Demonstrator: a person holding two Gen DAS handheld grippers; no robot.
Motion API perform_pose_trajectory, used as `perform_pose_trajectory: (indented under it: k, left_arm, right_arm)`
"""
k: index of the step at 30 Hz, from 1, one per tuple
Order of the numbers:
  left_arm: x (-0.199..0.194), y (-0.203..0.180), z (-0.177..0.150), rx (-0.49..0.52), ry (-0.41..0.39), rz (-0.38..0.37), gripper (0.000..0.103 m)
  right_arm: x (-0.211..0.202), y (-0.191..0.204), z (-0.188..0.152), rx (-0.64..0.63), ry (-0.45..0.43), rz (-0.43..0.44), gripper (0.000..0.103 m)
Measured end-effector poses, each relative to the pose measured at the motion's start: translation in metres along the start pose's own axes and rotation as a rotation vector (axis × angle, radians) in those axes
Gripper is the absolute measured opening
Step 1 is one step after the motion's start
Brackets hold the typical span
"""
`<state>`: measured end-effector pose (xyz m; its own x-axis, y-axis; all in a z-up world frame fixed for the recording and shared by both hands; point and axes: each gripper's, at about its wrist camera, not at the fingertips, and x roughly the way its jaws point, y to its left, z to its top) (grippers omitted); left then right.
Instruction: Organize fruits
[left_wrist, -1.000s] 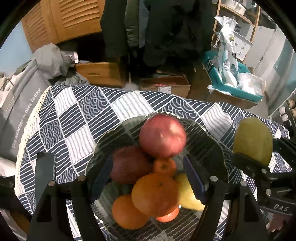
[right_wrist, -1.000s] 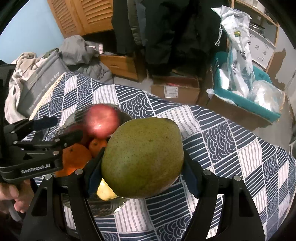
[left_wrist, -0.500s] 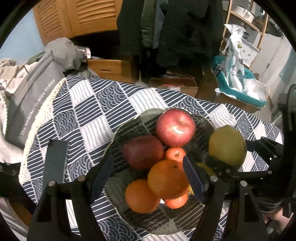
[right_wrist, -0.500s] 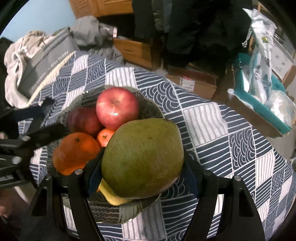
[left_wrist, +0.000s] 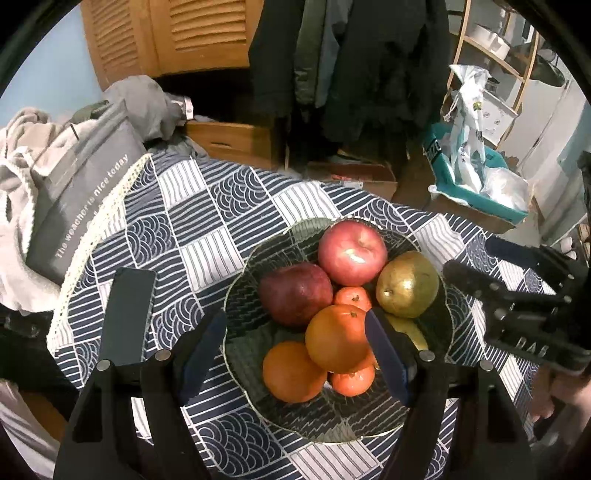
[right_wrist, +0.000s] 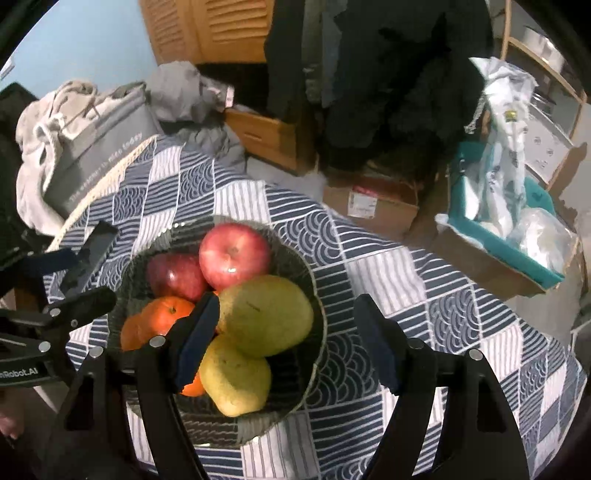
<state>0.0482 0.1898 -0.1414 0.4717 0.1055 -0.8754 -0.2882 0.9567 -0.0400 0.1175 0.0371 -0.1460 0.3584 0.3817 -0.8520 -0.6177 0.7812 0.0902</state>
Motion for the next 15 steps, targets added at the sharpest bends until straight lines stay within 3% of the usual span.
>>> perform_pose_trajectory:
  k: [15]
  left_arm:
    - [-0.064,-0.013,0.005,0.012,-0.141,-0.027,0.085]
  right_arm:
    - [-0.088,-0.010,0.003,0.017,-0.132,-0.112,0.083]
